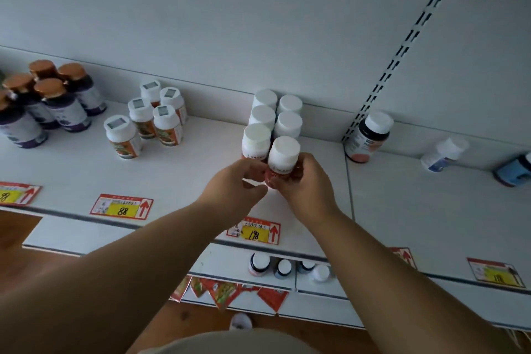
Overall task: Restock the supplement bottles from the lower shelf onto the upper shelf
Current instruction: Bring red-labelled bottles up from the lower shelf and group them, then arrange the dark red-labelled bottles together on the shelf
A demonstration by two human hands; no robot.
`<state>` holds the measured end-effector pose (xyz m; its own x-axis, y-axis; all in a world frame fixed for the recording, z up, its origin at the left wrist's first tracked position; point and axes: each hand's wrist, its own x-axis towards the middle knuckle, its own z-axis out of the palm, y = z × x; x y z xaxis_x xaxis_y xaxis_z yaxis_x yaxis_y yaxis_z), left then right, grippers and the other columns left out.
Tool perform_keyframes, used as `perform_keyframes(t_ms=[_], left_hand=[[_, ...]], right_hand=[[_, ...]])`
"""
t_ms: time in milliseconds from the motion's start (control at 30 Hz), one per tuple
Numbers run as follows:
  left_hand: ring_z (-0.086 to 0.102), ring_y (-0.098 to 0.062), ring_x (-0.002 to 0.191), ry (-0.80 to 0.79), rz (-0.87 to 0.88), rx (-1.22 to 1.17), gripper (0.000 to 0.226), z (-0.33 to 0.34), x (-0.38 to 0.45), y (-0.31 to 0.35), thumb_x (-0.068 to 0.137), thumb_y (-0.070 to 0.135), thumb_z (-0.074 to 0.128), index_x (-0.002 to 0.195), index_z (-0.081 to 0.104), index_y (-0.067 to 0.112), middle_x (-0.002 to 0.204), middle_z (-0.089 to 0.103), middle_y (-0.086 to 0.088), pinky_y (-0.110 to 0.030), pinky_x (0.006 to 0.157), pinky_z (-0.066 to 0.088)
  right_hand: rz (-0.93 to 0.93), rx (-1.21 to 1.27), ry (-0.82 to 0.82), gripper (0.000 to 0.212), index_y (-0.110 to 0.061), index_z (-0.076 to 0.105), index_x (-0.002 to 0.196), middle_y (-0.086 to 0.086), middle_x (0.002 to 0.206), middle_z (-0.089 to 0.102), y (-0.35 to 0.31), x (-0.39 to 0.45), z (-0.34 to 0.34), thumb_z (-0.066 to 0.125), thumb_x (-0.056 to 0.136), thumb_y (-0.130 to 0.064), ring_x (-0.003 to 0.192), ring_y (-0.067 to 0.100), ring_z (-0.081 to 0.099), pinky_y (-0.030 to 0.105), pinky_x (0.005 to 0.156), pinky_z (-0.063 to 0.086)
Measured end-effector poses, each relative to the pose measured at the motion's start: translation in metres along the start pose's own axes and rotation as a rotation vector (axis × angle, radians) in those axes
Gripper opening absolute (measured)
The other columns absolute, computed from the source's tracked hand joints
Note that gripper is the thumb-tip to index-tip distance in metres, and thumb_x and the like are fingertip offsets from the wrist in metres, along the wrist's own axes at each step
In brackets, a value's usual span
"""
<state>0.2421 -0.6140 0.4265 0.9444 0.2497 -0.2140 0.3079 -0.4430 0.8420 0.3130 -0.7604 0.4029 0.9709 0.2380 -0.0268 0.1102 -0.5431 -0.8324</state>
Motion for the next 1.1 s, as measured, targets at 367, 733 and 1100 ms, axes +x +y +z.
perform_keyframes(t_ms=[367,733,1100], left_hand=[[0.062,-0.003,0.094,-0.103,0.085,0.112,0.036,-0.021,-0.013,-0.014,0.094,0.025,0.064,0.128,0.055,0.034,0.117,0.061,0.017,-0.009,0.063,0.042],[0.058,-0.006,0.092,-0.124,0.518,0.289,0.035,-0.079,-0.075,-0.051,0.093,0.016,0.063,0.126,0.056,0.025,0.117,0.057,0.012,-0.003,0.069,0.035],[0.057,-0.004,0.091,-0.161,0.447,0.306,0.032,-0.052,-0.136,-0.117,0.093,0.022,0.063,0.123,0.054,0.026,0.116,0.060,0.011,-0.017,0.076,0.045]], right_hand=[[0.066,-0.091,0.204,0.063,-0.019,0.047,0.127,0.001,0.122,0.062,-0.014,-0.008,0.015,0.083,0.076,-0.030,0.108,0.017,0.061,0.029,0.082,0.046],[0.086,-0.145,0.353,0.054,-0.023,0.047,0.136,-0.005,0.132,0.053,-0.078,-0.146,0.076,0.072,0.088,-0.028,0.113,0.006,0.054,0.012,0.089,0.044],[0.075,-0.136,0.257,0.045,-0.024,0.053,0.129,-0.008,0.121,0.054,-0.044,-0.220,0.095,0.072,0.088,-0.029,0.104,0.001,0.054,0.009,0.081,0.043]])
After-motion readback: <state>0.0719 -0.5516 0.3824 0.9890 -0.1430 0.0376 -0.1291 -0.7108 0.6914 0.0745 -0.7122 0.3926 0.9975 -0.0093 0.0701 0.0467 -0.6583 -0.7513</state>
